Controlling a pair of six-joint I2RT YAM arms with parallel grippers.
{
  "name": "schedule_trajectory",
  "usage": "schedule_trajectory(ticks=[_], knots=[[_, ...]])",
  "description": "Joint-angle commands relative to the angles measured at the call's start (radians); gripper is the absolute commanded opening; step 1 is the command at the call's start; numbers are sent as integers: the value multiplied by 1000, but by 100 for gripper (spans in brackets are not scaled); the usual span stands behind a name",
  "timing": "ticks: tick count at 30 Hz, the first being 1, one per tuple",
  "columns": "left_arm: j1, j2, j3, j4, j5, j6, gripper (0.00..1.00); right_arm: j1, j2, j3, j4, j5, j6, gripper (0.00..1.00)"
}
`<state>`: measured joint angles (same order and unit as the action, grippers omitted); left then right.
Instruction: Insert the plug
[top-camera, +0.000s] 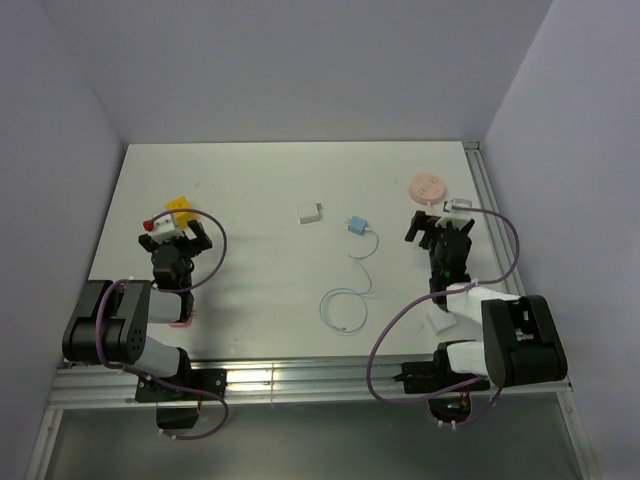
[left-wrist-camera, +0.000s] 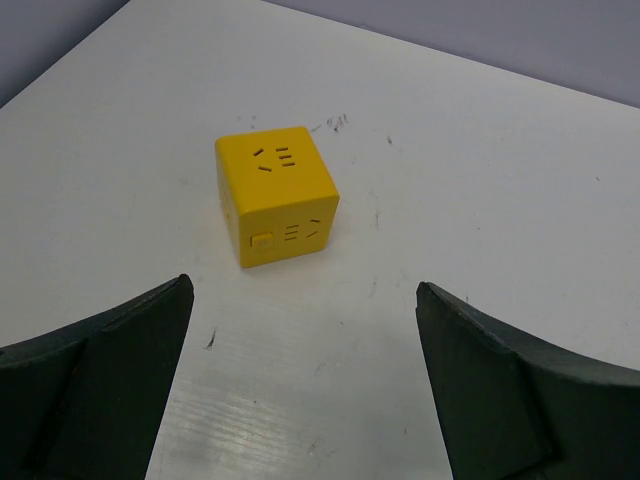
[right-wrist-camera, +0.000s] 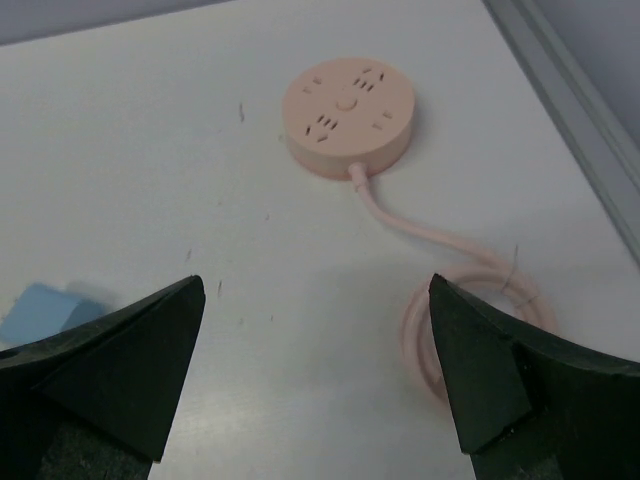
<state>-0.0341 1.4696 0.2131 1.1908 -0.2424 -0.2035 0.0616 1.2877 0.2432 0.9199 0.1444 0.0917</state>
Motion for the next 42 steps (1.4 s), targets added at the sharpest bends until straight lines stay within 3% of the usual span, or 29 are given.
schedule_trajectory(ticks=[1,4,7,12,18,31,42], knots=[[2,-11,23,41,-11,18,100,14,-48,308,-457,192,61,100],[2,-11,25,41,-11,18,99,14,37,604,-809,239,106,100],[2,-11,23,44,-11,19,99,3,148,818,-1014,274,186,100],[2,-11,25,40,-11,19,99,-52,361,1117,-1236,210,210,98],[2,-11,23,41,-12,18,99,-92,518,1274,-1394,77,249,84],[2,-11,23,43,-11,18,99,-151,598,1209,-1434,-31,232,82],[2,-11,23,41,-9,18,99,-178,734,1289,-1484,-92,189,82]])
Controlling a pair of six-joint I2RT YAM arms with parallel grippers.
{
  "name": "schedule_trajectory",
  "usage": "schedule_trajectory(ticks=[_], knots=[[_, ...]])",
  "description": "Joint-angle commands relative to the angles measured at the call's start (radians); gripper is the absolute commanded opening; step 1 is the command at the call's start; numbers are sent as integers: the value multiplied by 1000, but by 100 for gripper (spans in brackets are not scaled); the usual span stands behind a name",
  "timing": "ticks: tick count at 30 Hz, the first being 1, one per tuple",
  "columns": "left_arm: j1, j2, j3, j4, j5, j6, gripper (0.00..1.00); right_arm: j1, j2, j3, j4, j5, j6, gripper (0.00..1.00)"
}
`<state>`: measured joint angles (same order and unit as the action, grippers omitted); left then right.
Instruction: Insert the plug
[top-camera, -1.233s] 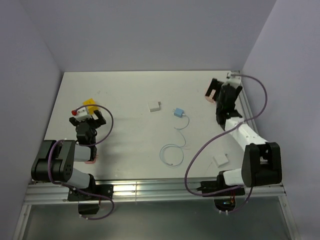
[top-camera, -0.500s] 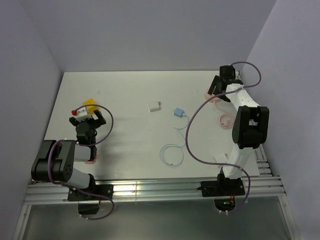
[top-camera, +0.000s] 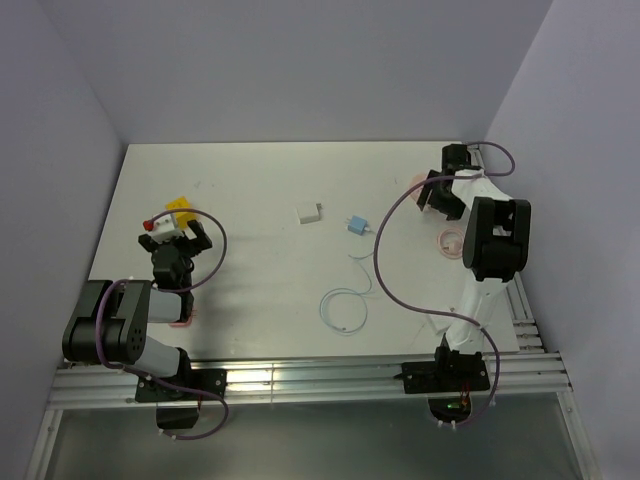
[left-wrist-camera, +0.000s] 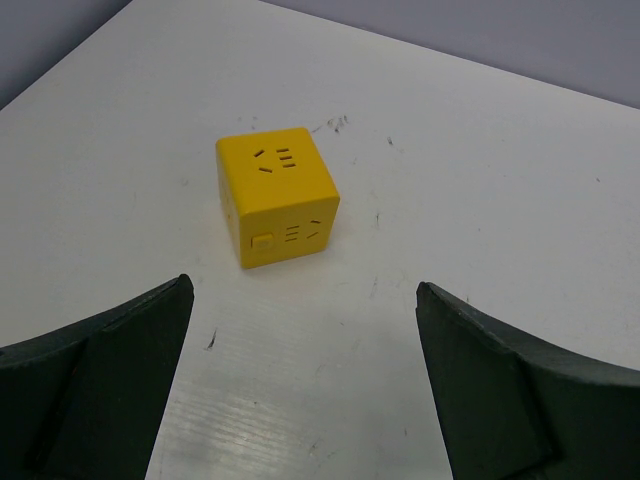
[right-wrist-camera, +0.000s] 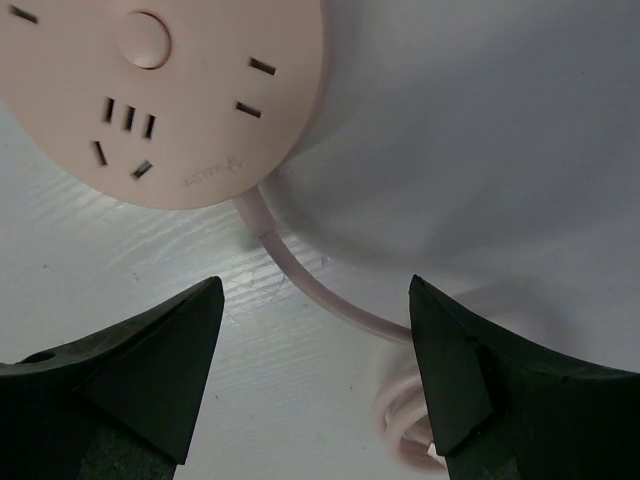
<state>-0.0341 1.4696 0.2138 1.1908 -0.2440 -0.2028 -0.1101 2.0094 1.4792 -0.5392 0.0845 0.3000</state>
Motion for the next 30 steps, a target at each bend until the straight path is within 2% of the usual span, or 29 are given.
schedule_trajectory(ticks=[1,5,9,11,12,13,19,23,30], knots=[[2,-11,24,43,-8,17,100,-5,26,56,-28,-35,-15,81],[2,-11,22,43,-8,17,100,-3,29,23,-19,-69,-7,72],[2,-11,22,41,-9,17,100,19,25,-2,-33,-62,-9,54],[2,-11,22,41,-8,17,99,53,15,-19,-30,-42,-12,50],[2,-11,22,43,-9,17,99,67,14,-19,-33,-35,-13,42],[2,-11,22,41,-8,17,100,93,9,-23,-33,-16,-12,39],[2,-11,22,41,-8,17,99,182,-50,-103,-12,8,2,22],[2,-11,24,41,-8,17,99,220,-135,-200,30,0,30,16],[3,-11,27,36,-6,17,100,259,-273,-379,84,-11,60,11]])
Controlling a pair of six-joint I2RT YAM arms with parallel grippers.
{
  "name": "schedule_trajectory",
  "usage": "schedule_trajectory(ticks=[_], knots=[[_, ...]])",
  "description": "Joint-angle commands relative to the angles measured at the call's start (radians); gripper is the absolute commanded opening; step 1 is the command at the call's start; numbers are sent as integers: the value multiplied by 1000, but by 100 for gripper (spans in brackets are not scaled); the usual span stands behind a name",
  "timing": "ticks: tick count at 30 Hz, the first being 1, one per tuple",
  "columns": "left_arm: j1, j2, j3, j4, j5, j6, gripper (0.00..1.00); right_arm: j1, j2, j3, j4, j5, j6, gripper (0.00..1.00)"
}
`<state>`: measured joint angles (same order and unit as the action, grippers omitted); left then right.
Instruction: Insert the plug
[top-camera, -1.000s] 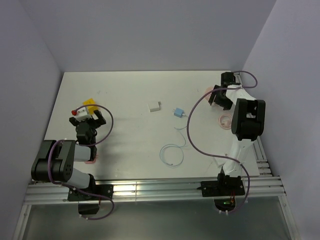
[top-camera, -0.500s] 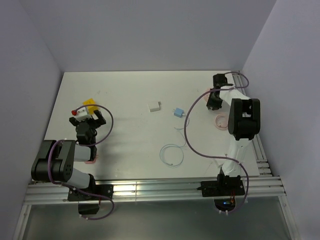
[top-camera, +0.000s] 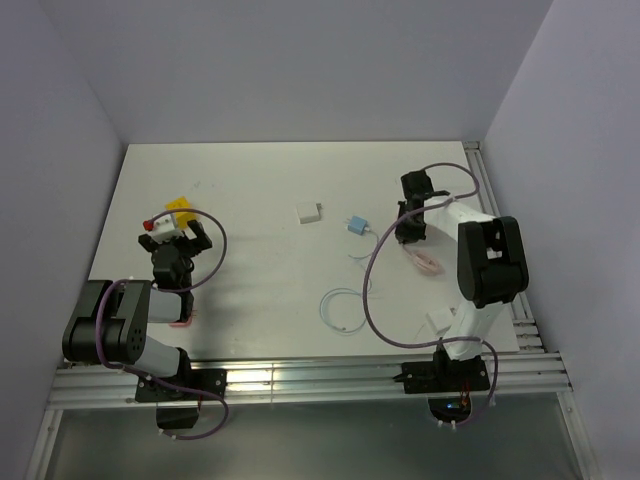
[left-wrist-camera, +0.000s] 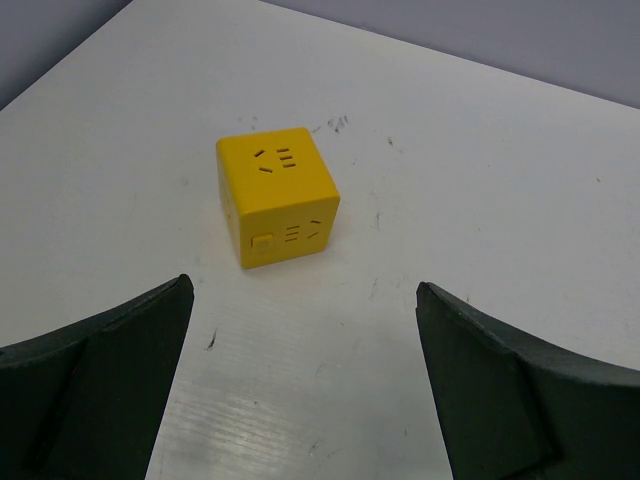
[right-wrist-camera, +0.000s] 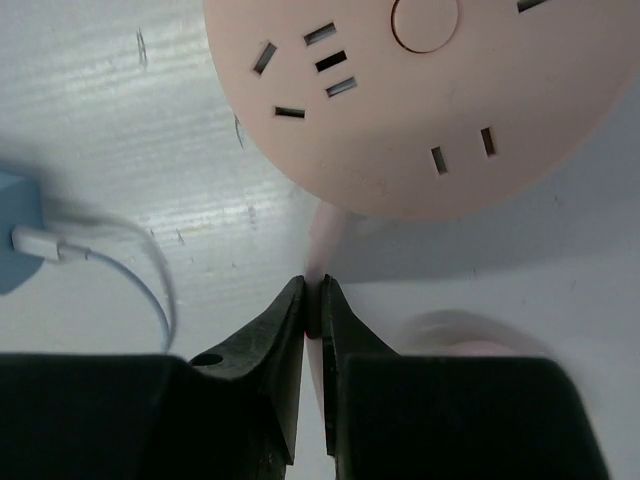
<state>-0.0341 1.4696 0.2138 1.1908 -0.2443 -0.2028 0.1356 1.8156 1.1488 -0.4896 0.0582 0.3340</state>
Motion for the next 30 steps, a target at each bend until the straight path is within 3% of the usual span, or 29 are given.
schedule_trajectory(ticks=[1,5,8,11,12,15,16,18,22,30], knots=[[3,-11,24,39,-4,17,100,15,-97,-70,42,23,33,10],[3,-15,21,38,3,23,99,30,-206,-181,77,-1,80,9],[2,-58,48,-67,-30,0,99,58,-251,-211,77,-1,89,11],[-4,-112,107,-201,-124,-17,99,75,-272,-221,75,15,85,21],[-12,-124,130,-224,-137,-7,99,76,-274,-219,74,18,83,33],[-71,-181,141,-258,-217,29,99,75,-291,-221,80,25,77,55],[-85,-201,139,-261,-275,11,100,75,-303,-221,79,34,76,79],[-104,-276,147,-328,-332,-70,100,75,-314,-216,74,40,73,94],[-112,-400,203,-491,-220,-292,100,75,-383,-196,36,78,108,99],[-276,-532,277,-663,-54,-467,100,73,-602,-182,-174,247,252,100]])
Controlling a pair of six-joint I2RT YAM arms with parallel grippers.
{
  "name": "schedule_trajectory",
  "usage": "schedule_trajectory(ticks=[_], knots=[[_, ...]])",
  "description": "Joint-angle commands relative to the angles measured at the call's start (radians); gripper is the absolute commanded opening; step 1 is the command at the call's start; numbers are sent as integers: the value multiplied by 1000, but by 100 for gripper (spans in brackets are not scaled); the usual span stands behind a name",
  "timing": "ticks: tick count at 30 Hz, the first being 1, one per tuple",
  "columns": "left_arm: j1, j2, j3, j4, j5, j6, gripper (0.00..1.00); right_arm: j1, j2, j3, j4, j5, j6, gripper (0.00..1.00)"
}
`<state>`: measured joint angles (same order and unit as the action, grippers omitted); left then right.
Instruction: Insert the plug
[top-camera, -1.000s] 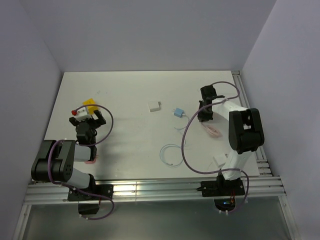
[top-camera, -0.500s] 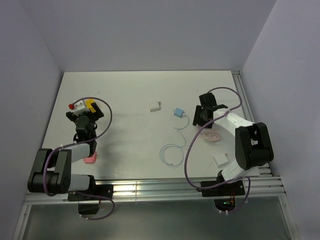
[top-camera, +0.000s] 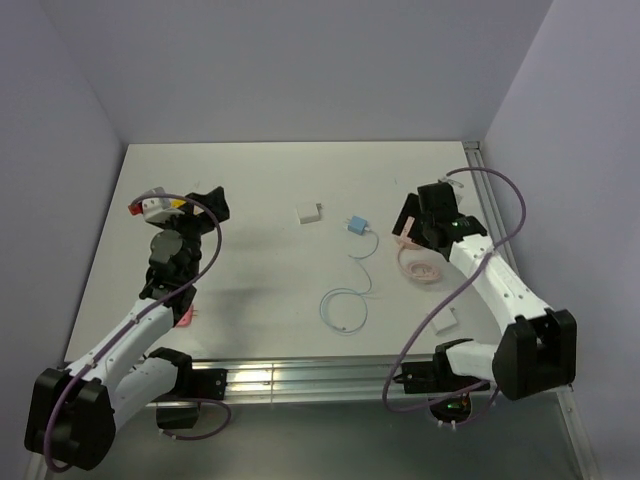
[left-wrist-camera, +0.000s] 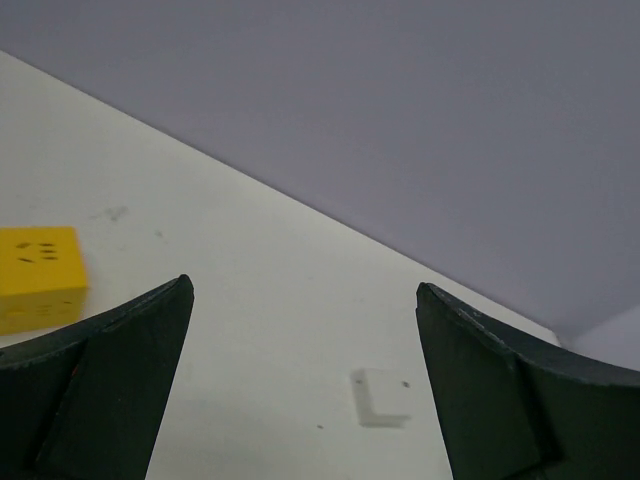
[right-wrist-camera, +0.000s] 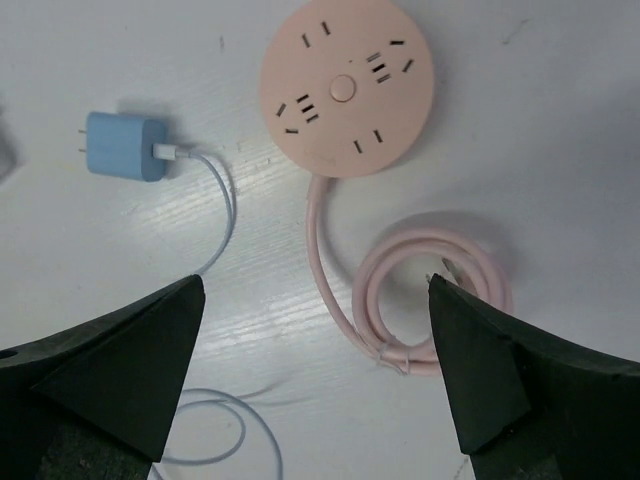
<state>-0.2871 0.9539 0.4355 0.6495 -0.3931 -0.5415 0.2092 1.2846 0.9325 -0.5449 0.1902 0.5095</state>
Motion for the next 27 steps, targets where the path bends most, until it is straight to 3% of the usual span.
schedule_trajectory(ticks=[1,5,9,13,15,21,24,27], knots=[[-24,-17,61,-132,123,-143,99,-2,-111,31,-139,124,101,100],[-35,-29,51,-145,201,-91,100,-57,-186,-18,-243,77,201,99],[-49,-41,124,-399,50,-138,99,-99,-235,-76,-355,18,309,94],[-47,-38,181,-536,133,-138,100,-100,-300,-156,-407,8,395,90],[-46,-58,172,-544,175,-167,100,-100,-310,-173,-467,34,417,88],[-47,-164,62,-542,94,-334,99,-102,-323,-236,-562,83,463,86],[-47,-129,75,-527,157,-331,99,-111,-320,-267,-557,74,457,78],[-47,-89,91,-518,195,-344,99,-123,-292,-277,-538,51,458,80]])
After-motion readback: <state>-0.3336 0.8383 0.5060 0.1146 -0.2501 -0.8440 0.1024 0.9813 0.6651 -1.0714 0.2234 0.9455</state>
